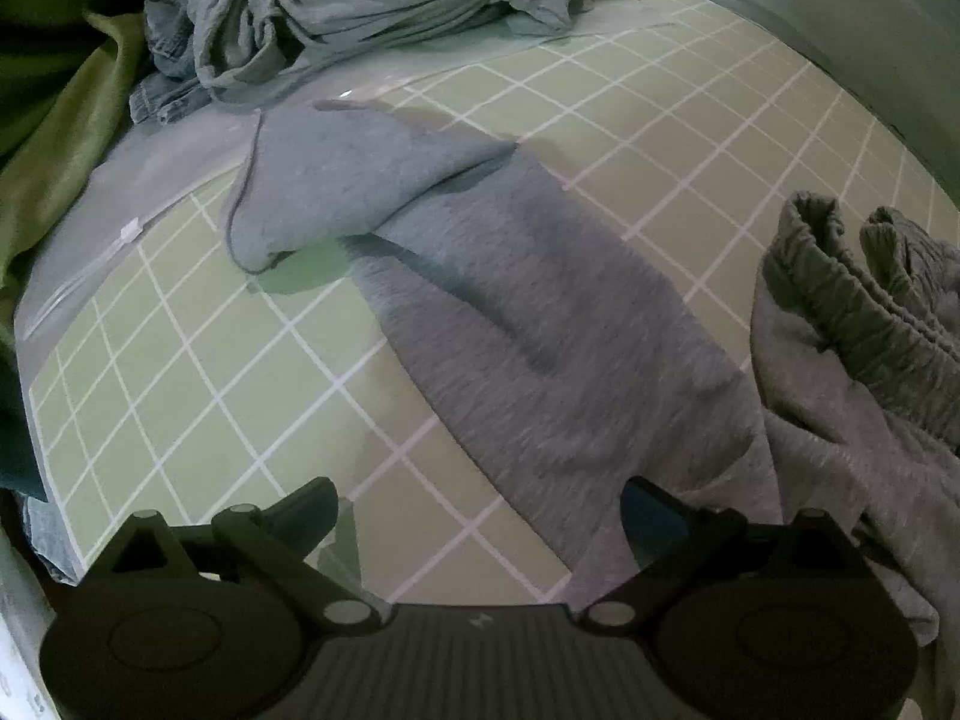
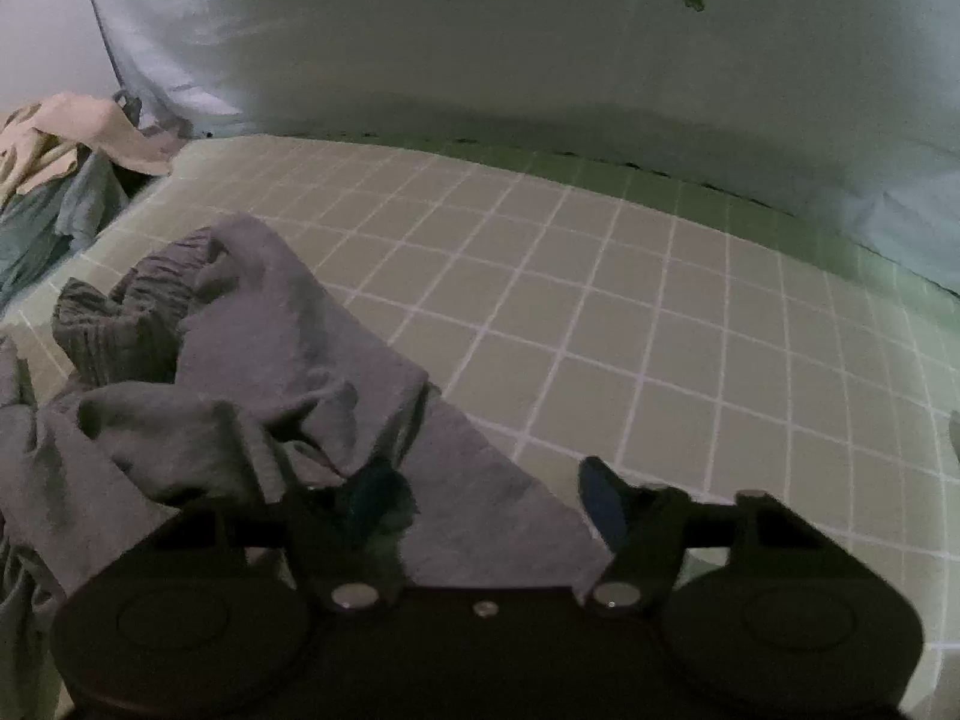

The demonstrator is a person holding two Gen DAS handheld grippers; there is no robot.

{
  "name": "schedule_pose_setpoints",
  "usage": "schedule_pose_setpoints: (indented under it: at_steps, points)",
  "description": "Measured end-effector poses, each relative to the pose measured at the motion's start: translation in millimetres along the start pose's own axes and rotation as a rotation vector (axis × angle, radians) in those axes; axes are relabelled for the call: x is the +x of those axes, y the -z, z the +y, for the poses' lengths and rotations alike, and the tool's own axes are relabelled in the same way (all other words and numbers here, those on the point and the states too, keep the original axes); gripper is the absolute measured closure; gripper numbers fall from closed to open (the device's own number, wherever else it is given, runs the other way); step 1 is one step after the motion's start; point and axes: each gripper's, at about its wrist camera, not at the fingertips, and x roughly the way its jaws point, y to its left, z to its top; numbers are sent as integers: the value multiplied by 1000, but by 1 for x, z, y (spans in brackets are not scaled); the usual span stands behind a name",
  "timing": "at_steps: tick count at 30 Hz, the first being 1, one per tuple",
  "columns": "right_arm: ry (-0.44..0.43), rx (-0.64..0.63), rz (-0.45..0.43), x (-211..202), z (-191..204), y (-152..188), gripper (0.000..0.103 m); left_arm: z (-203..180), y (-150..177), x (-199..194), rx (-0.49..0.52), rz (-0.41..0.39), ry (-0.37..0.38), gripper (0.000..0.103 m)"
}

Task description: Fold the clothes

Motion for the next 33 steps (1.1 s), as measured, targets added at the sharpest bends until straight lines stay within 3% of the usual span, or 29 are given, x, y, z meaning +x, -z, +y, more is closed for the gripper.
schedule_pose_setpoints:
  at_steps: [1, 2, 3, 9, 12, 14, 20, 22, 25, 26, 28, 29, 31, 33]
  points:
    - [5, -2, -1, 0, -3, 1, 73, -1, 0, 0, 4, -3, -1, 3]
    - [9, -4, -2, 0, -5, 2, 97, -3, 1, -1, 8, -5, -2, 3]
    - [14, -6, -4, 0, -8, 3, 101, -4, 0, -1, 13, -6, -3, 3]
    - [124, 48, -19, -6, -44, 11, 102, -10, 0, -2, 43, -17, 0, 3]
    - [266, 66, -10, -13, -79, 20, 102, -14, 1, -5, 58, -24, 6, 3]
    - [358, 162, 7, -25, -122, 31, 102, -16, 1, -6, 68, -29, 11, 3]
    - [773, 507, 86, -85, -250, 92, 102, -22, -3, -10, 88, -55, 65, 3]
    - [877, 540, 127, -104, -270, 110, 102, -23, -4, -10, 93, -67, 65, 3]
    - [956, 626, 184, -126, -287, 134, 101, -23, -7, -7, 82, -73, 63, 3]
    - [945, 654, 171, -131, -287, 139, 99, -22, -9, -6, 75, -71, 63, 3]
    - [909, 680, 135, -139, -282, 143, 76, -21, -12, -5, 62, -73, 65, 3]
    - [891, 673, 117, -141, -276, 141, 48, -20, -14, -6, 58, -76, 69, 3]
    - [878, 625, 68, -141, -263, 131, 19, -22, -15, -8, 63, -88, 79, 3]
    - [822, 577, -17, -140, -243, 111, 14, -24, -20, -7, 73, -94, 83, 3]
